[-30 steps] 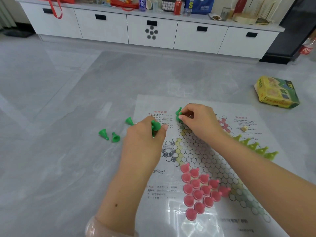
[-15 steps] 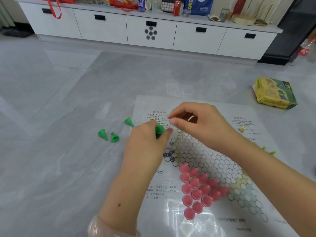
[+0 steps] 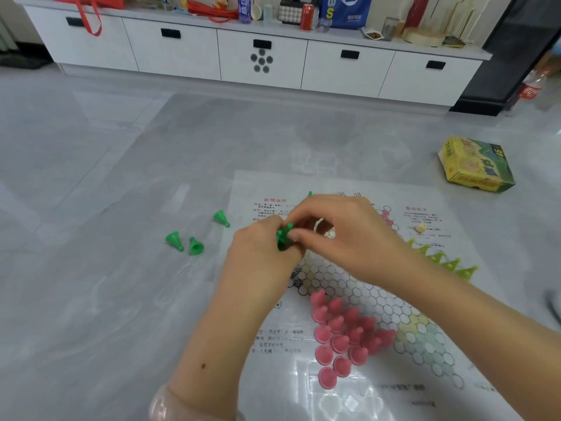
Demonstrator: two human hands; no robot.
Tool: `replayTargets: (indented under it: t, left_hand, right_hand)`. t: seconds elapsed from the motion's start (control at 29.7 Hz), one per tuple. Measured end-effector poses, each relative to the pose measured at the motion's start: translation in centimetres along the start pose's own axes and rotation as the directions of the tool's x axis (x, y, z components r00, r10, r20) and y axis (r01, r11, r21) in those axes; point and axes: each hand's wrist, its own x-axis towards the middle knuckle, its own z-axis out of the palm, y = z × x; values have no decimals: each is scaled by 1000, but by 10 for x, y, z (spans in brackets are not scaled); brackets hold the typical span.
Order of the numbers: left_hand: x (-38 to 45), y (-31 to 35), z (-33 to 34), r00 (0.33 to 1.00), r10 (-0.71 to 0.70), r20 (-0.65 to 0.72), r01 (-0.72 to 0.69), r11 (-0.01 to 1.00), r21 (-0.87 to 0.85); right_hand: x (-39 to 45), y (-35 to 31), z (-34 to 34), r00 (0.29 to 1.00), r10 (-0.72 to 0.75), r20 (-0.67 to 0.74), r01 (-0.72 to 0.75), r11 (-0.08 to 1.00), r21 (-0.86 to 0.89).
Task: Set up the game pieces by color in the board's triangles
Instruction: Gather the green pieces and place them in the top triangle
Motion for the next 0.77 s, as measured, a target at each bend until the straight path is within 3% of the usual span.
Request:
replayTargets:
  t: [0.13, 0.3, 0.47, 0.77]
  left_hand:
    - [-3, 6, -3, 984, -166, -68, 143, 954, -264]
    - [0, 9, -7, 929, -356, -104, 237, 784, -573]
    - [0, 10, -6, 931, -348, -108, 230, 791, -566]
    - [-1, 10, -7, 947, -308, -96, 212, 818, -534]
  right_hand:
    - [7, 19, -21, 946, 289, -145, -236, 925, 299]
    - [17, 60, -18, 843, 478, -245, -432, 874, 222]
    - [25, 77, 1, 855, 480, -198, -492, 871, -11]
    - [32, 76, 9, 858, 473, -201, -494, 866, -71]
